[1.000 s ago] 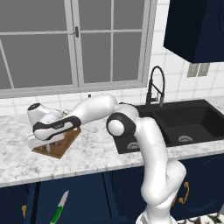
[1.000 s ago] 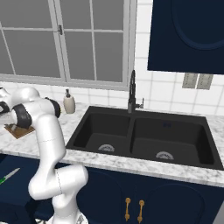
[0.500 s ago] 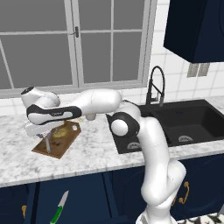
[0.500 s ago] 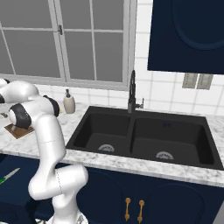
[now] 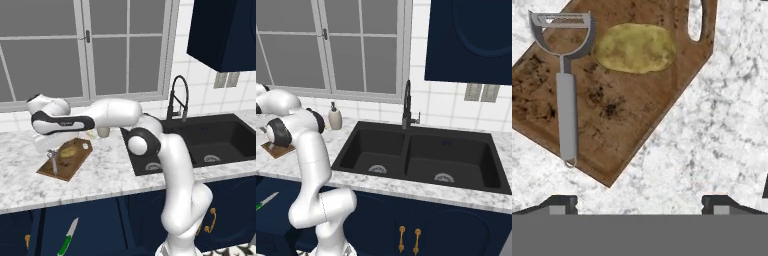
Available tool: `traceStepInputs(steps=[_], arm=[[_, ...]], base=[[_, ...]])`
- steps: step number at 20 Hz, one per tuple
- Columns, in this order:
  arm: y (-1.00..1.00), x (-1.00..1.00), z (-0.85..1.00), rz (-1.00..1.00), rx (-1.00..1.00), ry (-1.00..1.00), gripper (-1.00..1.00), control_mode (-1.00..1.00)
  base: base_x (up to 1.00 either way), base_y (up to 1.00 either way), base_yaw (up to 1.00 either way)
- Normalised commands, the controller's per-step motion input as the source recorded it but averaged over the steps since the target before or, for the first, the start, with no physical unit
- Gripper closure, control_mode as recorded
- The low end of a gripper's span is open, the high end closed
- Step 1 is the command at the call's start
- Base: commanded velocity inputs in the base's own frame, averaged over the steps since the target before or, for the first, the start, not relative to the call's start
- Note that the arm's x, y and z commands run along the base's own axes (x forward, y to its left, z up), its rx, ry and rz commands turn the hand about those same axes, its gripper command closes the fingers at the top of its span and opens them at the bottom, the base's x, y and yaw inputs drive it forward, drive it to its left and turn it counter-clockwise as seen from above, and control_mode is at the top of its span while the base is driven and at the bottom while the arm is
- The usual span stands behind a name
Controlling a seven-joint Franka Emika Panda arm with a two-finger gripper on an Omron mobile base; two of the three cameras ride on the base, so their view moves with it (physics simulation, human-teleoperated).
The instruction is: Place the appropriate cutting tool for cutting the potato skin on the cutting board.
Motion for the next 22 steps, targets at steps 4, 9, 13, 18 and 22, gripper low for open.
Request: traceStepInputs(steps=[4, 9, 13, 18, 22], arm=[[-1.0, -0.72, 0.0, 0.0, 0.16, -0.01, -1.0, -1.0], [-1.0, -0.89, 0.0, 0.0, 0.22, -0.05, -1.0, -1.0], [-1.0, -1.0, 0.0, 0.06, 0.27, -0.21, -1.0, -1.0], [-1.0, -1.0, 0.0, 0.11, 0.28, -0.26, -1.0, -1.0], [-0.93, -1.0, -0.06, 0.1, 0.33, -0.18, -1.0, -1.0]], base=[[0.0, 0.0, 0.0], [0.0, 0.0, 0.0], [0.0, 0.0, 0.0], [0.0, 0.0, 0.0], [0.0, 0.0, 0.0]])
